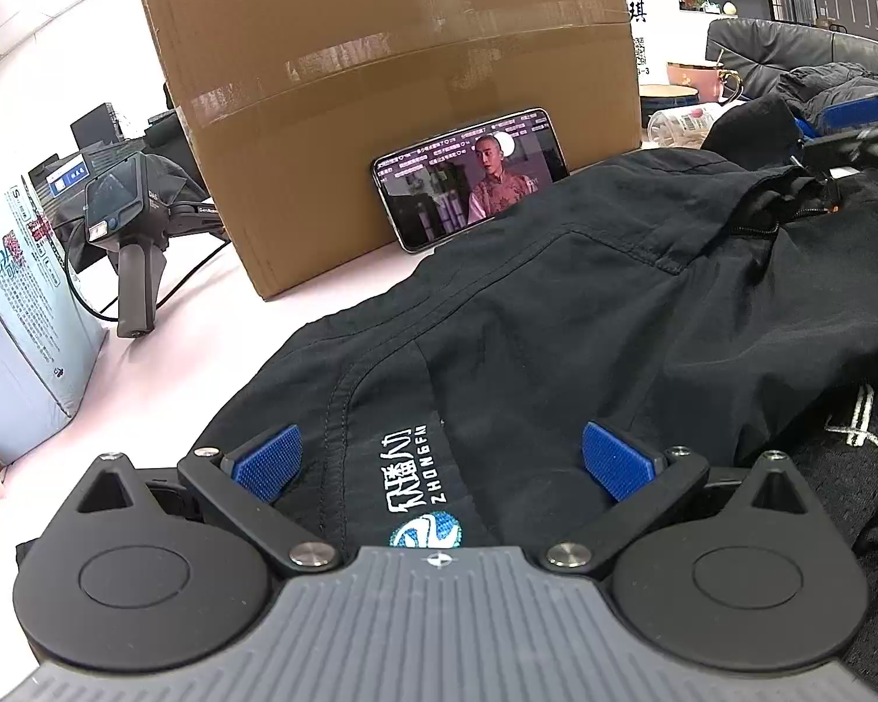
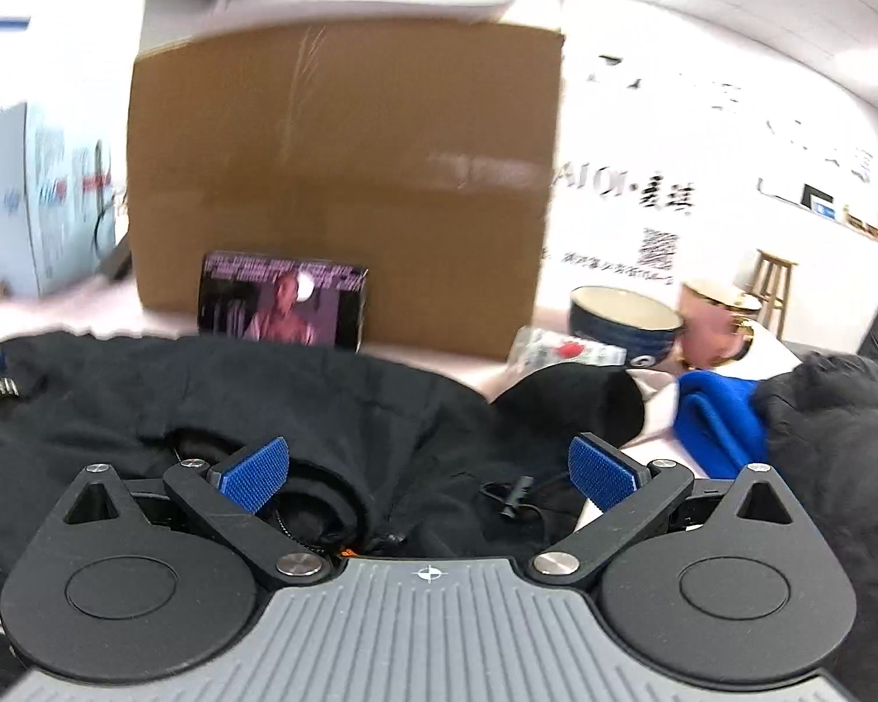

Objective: Fold clothes

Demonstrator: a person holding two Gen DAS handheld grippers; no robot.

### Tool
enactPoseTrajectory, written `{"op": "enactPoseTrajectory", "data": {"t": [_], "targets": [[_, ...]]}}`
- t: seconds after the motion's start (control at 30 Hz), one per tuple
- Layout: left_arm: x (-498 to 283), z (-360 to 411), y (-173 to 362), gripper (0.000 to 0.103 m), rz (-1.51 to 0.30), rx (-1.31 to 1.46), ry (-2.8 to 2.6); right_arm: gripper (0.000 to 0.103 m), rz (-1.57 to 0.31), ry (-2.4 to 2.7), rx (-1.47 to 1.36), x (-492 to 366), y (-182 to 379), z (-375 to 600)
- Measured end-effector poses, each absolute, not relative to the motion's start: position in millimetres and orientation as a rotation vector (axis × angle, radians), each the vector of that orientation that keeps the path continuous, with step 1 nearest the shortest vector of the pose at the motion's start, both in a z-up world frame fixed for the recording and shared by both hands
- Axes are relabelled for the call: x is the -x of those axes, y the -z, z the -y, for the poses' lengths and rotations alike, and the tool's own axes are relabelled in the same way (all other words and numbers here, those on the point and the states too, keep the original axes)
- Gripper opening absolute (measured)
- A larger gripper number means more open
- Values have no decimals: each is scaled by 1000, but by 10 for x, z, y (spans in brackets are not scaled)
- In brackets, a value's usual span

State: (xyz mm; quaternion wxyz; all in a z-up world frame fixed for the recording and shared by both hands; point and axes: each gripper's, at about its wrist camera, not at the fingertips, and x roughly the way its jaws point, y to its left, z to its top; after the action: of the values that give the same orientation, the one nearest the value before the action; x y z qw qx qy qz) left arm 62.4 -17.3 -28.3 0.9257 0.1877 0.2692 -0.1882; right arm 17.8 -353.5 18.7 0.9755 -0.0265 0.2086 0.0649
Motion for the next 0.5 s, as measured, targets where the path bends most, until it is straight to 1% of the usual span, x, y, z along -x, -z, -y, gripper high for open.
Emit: {"op": "enactPoseTrajectory", "data": {"t": [0.23, 0.5], "targets": [[-638, 163, 280, 103, -559, -373, 390, 103, -385, -90, -12, 90, -232, 3542], [-638, 153, 284, 103, -557, -373, 390, 103, -319, -107, -63, 551, -295, 3340]]}}
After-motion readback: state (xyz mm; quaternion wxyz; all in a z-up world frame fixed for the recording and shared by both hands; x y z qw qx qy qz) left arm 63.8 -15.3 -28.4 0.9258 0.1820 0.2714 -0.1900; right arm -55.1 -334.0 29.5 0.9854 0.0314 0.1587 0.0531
